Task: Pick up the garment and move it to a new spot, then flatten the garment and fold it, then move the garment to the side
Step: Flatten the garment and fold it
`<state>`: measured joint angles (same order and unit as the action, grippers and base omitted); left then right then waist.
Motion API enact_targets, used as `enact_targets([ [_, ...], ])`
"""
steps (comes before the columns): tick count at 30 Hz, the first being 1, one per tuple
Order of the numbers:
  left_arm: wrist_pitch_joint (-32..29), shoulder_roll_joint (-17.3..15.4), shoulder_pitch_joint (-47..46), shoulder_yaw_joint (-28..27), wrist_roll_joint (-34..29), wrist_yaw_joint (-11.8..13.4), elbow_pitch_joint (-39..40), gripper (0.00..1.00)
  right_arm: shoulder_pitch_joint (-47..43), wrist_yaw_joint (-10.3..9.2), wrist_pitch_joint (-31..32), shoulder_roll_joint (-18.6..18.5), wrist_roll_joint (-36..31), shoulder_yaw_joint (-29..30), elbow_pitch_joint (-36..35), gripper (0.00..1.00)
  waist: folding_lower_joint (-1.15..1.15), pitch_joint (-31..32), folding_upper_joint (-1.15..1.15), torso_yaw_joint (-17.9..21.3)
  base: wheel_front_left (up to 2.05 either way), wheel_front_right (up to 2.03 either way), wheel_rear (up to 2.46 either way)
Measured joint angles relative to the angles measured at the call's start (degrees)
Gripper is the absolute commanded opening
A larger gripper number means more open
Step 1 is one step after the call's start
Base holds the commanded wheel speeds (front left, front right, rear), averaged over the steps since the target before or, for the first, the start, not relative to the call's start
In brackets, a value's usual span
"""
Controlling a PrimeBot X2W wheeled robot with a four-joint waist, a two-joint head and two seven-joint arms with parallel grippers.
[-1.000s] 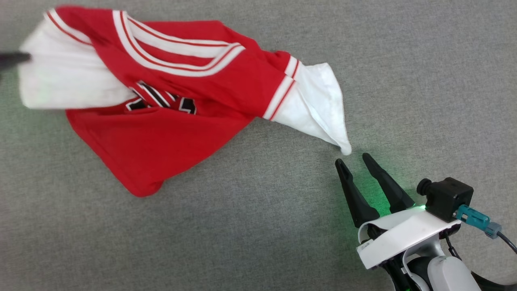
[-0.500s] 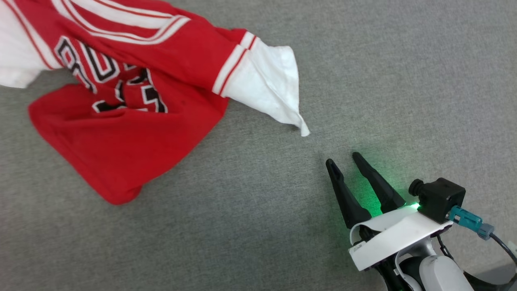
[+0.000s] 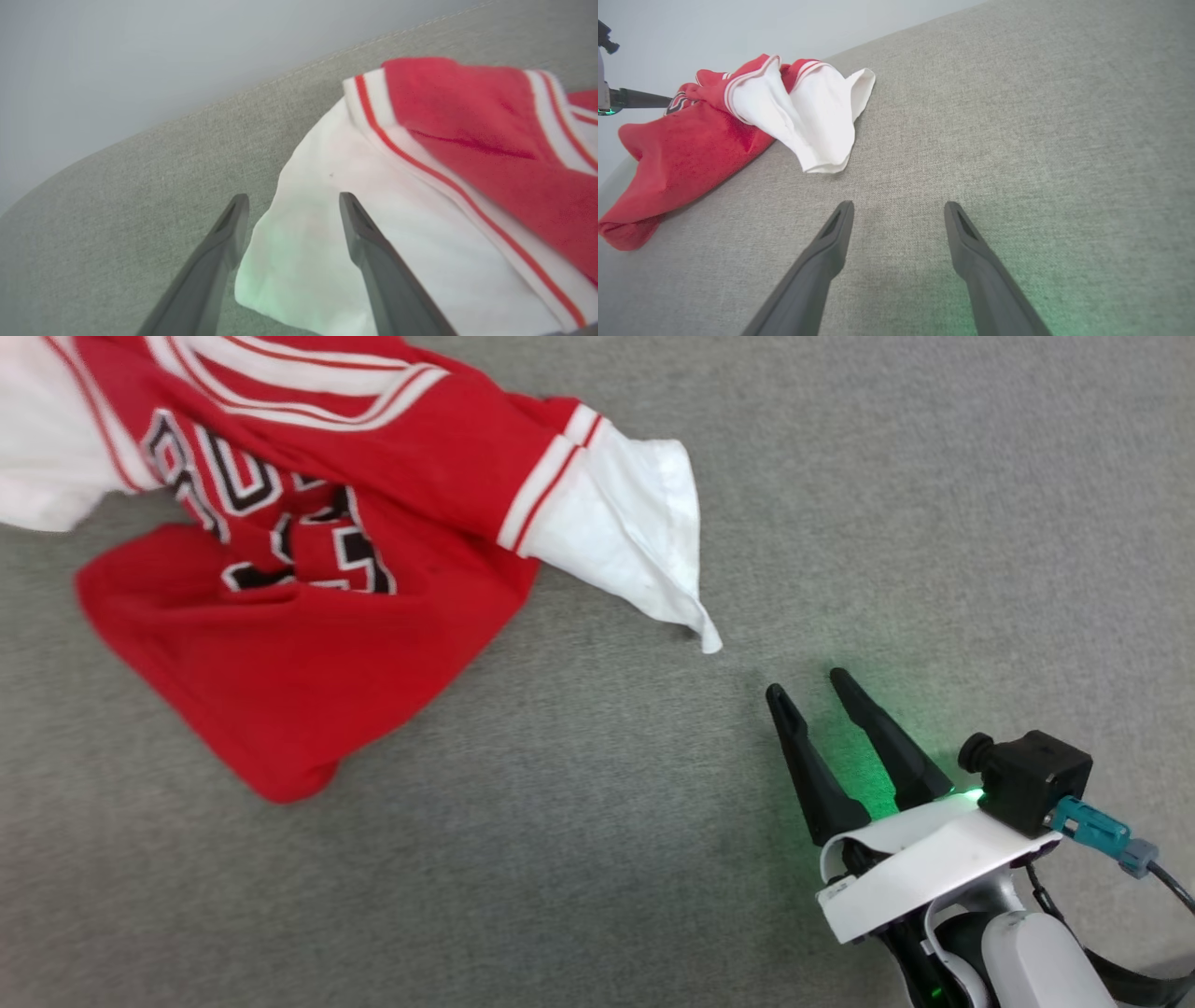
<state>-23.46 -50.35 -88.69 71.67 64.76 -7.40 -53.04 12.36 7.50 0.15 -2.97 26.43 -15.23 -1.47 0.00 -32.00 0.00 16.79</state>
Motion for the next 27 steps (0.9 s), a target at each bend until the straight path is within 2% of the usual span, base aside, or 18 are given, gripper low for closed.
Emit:
enact_targets([
  [7, 2.29, -0.11, 2.03, 0.4, 4.13, 0.0, 8.79, 1.0, -0.04, 0.0, 2.4, 0.02, -1.59, 1.8, -0.53, 1.0, 0.0, 3.16, 0.0, -3.04, 0.0, 0.0, 0.0],
  [11, 3.2, -0.87, 4.47, 0.74, 6.46, 0.0, 16.92, 1.0, -0.19, 0.0, 3.61, 0.02, -1.87, 2.91, -1.0, 1.0, 0.0, 5.29, 0.0, -4.85, 0.0, 0.0, 0.0],
  [19, -6.92, -5.54, 10.34, 1.64, 7.32, -0.13, 39.91, 1.0, -1.44, 0.0, 5.67, 0.01, -2.25, 4.32, -2.46, 1.0, 0.0, 8.74, 0.0, -8.04, 0.0, 0.0, 0.0],
  [23, -12.57, -6.89, 12.07, 1.7, 9.0, -0.13, 47.9, 1.0, -1.65, 0.0, 5.92, 0.01, -2.25, 4.1, -2.82, 1.0, 0.0, 9.66, 0.0, -8.56, 0.0, 0.0, 0.0],
  [27, -15.72, -7.4, 14.41, 1.72, 10.63, -0.13, 53.72, 1.0, -2.45, 0.0, 5.57, 0.0, -1.82, 3.87, -2.79, 1.0, 0.0, 9.74, 0.0, -7.97, 0.0, 0.0, 0.0],
])
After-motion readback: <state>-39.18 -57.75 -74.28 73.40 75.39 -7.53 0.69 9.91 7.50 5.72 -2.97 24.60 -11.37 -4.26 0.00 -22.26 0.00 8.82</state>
